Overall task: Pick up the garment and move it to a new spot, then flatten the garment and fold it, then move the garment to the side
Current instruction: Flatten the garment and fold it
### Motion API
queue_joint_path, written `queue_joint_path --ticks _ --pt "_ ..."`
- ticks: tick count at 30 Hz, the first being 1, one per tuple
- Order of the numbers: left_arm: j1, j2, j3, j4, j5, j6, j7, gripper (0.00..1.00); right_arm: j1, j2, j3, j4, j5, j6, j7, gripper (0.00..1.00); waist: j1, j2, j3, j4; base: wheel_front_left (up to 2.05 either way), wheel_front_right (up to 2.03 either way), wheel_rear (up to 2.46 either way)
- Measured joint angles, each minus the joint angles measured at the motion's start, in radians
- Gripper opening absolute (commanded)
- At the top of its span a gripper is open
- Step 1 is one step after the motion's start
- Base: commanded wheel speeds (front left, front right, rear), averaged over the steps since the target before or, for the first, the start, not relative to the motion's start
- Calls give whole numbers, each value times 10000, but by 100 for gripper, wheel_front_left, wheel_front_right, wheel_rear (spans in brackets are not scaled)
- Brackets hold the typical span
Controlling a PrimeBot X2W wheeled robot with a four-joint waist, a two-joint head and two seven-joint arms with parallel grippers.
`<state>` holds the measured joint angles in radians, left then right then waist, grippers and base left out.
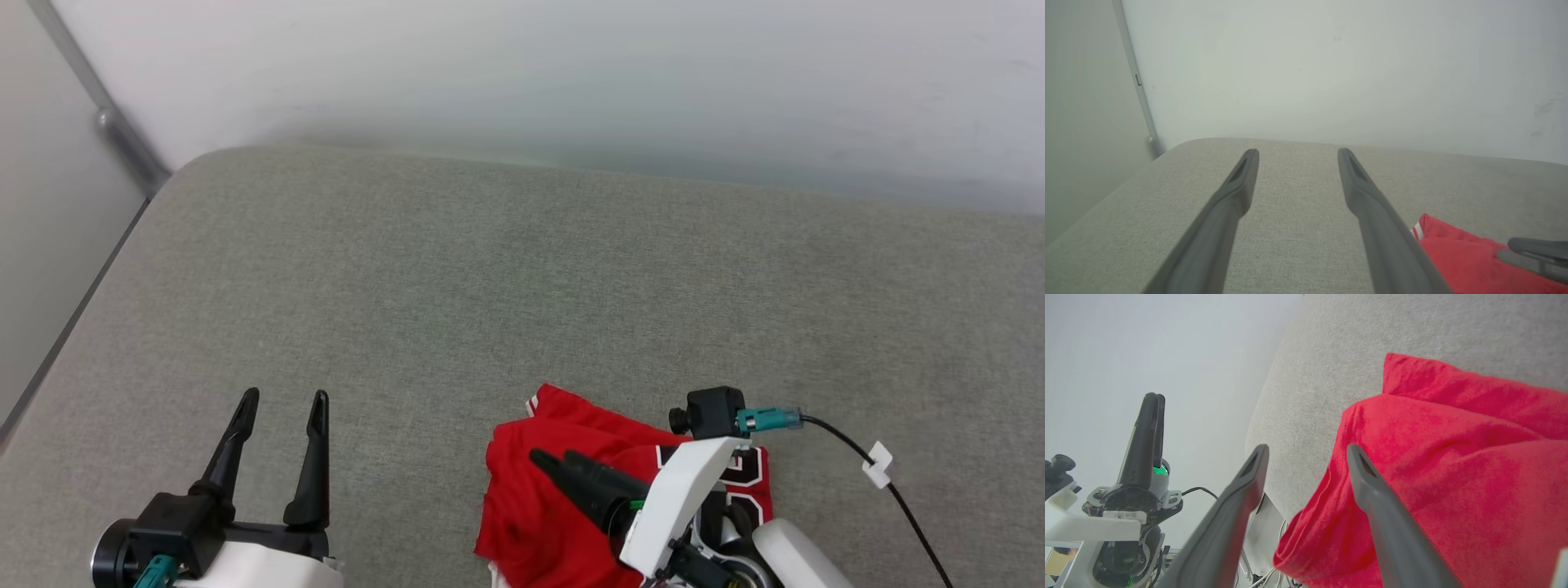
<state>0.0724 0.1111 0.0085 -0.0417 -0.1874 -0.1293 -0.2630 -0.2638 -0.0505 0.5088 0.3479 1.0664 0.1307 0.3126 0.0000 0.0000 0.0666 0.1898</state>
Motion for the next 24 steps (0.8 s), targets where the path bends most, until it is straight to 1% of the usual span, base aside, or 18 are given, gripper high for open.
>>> queue_joint_path --ticks 3,5,7,9,10,12,14,15,17,19,21,24 --pt "6 27 23 -40 0 0 0 100 -93 12 -242 -150 -742 0 61 100 0 0 -63 -146 0 0 0" --pt "6 23 13 -84 2 0 0 100 -258 12 -742 -284 -1599 -2 163 100 0 0 -102 -264 0 0 0" --pt "7 19 -23 -144 2 0 0 100 -414 4 -1384 -550 -2742 -2 324 100 0 0 -133 -396 0 0 0" --pt "2 6 -42 -207 2 -2 0 100 -532 -35 -2011 -1014 -4387 0 449 100 0 0 -141 -541 0 0 0" --pt "-3 0 -63 -226 2 -2 0 100 -610 -171 -2165 -1350 -5239 0 460 100 0 0 -136 -613 0 0 0" --pt "-27 -23 -86 -272 13 -2 0 100 -724 -639 -2485 -2025 -6882 2 433 100 0 0 -107 -748 0 0 0" --pt "-149 -29 -132 -288 67 -2 0 100 -712 -1170 -2765 -2546 -8130 2 282 100 0 0 -56 -875 0 0 0" --pt "-203 -48 -153 -313 71 -2 0 100 -691 -1400 -2913 -2773 -8569 2 169 100 0 0 -34 -934 0 0 0" --pt "-287 -107 -192 -360 71 -2 0 100 -570 -1745 -3239 -3158 -9227 2 -123 100 0 0 15 -1039 0 0 0" --pt "-338 -138 -215 -397 69 -2 0 100 -362 -1910 -3726 -3492 -9574 4 -525 100 0 0 68 -1134 0 0 0" --pt "-384 -174 -255 -443 71 -4 0 100 -59 -1962 -4249 -3770 -9774 2 -924 100 0 0 118 -1215 0 0 0" --pt "-413 -222 -316 -489 71 -4 0 100 610 -1818 -5026 -4201 -9793 2 -1578 100 0 0 200 -1298 0 0 0"
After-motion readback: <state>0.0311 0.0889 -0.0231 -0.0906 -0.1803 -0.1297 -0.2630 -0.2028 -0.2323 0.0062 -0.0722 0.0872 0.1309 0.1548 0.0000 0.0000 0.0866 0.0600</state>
